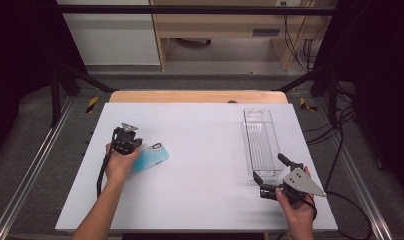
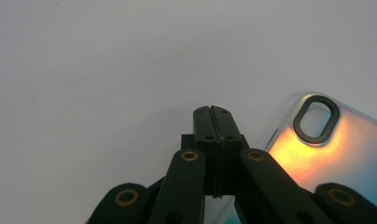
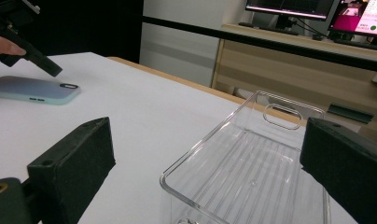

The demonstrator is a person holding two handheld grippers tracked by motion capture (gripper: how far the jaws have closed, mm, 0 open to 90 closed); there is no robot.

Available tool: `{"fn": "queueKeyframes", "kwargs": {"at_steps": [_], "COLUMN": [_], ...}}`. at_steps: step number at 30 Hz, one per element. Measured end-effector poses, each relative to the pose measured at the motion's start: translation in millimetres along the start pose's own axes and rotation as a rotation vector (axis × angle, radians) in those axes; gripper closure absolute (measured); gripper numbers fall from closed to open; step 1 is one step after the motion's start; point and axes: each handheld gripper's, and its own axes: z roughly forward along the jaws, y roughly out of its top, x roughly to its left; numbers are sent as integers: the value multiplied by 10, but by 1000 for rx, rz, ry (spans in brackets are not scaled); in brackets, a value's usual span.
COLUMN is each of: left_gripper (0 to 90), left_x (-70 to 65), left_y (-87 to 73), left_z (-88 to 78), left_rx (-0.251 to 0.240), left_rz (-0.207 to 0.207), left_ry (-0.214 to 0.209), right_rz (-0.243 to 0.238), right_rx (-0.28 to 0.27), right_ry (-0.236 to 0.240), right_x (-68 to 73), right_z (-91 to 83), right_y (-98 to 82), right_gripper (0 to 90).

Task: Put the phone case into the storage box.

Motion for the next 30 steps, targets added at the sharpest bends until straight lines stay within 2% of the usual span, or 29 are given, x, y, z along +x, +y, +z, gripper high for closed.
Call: {"fn": "queueKeyframes", "kwargs": {"at_steps": [2, 5, 10, 14, 20, 23, 30], "left_gripper": [900, 900, 900, 900, 900, 900, 900], "left_x": [-1, -11, -30, -50, -78, -83, -227], "left_y": [-9, -26, -24, -40, -84, -107, -192], "left_z": [-1, -8, -24, -17, -4, -17, -96], "left_rx": [-2, 13, 27, 35, 40, 34, 25], "left_rz": [-3, 19, 21, 39, 50, 42, 64], "left_ry": [-2, -6, -5, -11, -11, -19, -50], "right_rz": [0, -4, -2, -1, 2, 0, -6], "right_rx": [0, 1, 2, 1, 2, 2, 6], "right_ry": [0, 1, 0, -1, -2, -1, 4], "right_x": [2, 5, 3, 3, 0, -4, -6], "right_z": [0, 2, 1, -1, -4, -5, 2], "right_y": [1, 2, 1, 2, 2, 0, -5], "right_gripper": [32, 32, 32, 32, 32, 32, 32]}}
